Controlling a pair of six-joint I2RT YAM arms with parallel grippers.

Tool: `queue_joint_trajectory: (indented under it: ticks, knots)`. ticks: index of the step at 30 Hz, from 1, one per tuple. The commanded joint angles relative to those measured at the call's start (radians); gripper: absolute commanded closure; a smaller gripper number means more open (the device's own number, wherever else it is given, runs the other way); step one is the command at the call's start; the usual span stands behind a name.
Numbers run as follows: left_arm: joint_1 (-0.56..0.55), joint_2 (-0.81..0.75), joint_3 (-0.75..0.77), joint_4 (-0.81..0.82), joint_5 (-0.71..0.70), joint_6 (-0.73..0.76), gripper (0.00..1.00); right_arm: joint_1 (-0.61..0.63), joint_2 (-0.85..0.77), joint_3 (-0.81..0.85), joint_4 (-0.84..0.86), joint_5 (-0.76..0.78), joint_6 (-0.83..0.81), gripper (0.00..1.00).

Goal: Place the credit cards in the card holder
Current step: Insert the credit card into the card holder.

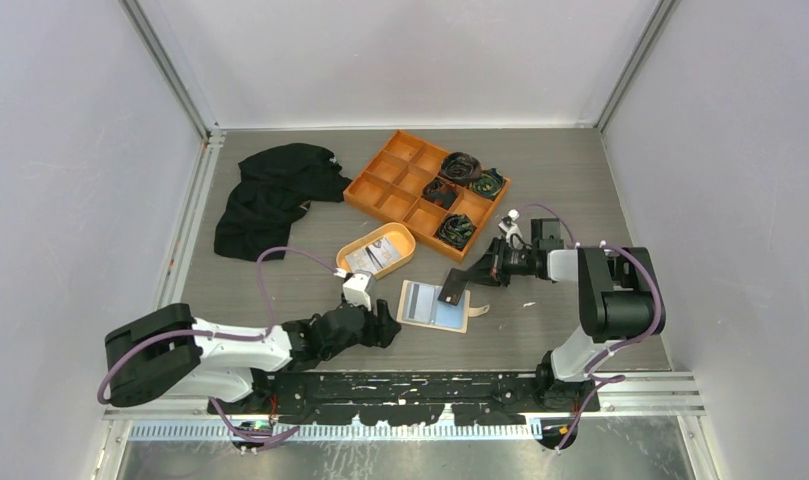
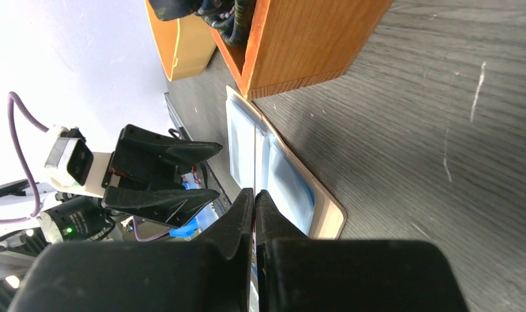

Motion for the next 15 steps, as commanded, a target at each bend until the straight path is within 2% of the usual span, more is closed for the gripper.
queue_joint_trajectory:
  ticks: [1,11,15]
  knots:
    - [0.034,0.047,0.037,0.091,0.004,-0.032,0.38,0.043,0.007,-0.002,0.115,-0.029,0.05,0.99]
    - [0.073,0.148,0.079,0.128,0.054,-0.066,0.4,0.076,0.049,-0.001,0.14,0.0,0.063,0.99]
    - [0.075,0.164,0.092,0.085,0.036,-0.091,0.42,0.078,0.017,0.008,0.076,0.027,0.018,0.99]
